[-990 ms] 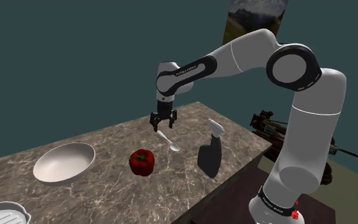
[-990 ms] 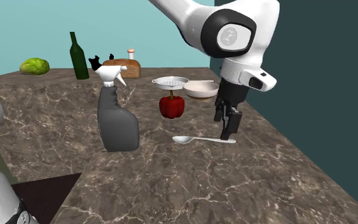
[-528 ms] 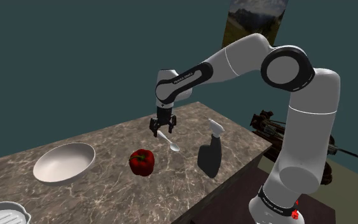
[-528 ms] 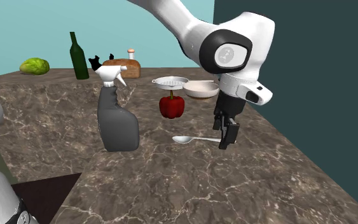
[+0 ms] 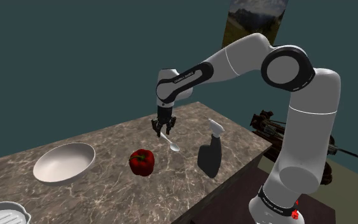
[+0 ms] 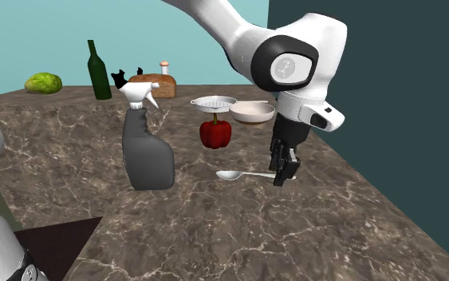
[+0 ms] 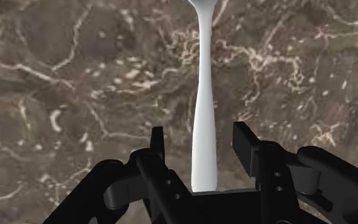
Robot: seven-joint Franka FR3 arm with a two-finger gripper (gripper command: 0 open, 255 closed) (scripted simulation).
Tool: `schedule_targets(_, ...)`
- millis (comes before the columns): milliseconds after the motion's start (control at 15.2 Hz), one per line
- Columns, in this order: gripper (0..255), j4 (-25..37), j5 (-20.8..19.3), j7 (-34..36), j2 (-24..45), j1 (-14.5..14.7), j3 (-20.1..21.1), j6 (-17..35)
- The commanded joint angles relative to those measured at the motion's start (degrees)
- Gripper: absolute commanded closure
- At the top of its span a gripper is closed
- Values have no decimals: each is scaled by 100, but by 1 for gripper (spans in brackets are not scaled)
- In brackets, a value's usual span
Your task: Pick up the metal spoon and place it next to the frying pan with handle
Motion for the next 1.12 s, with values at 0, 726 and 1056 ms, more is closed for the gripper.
schedule_targets(0,255,-12,19,-3,34,25,32,17)
schedule_targets(726,255,101,5,31,-123,21,25,-251)
schedule_targets(1056,255,269,-12,77,-301,16,20,-594)
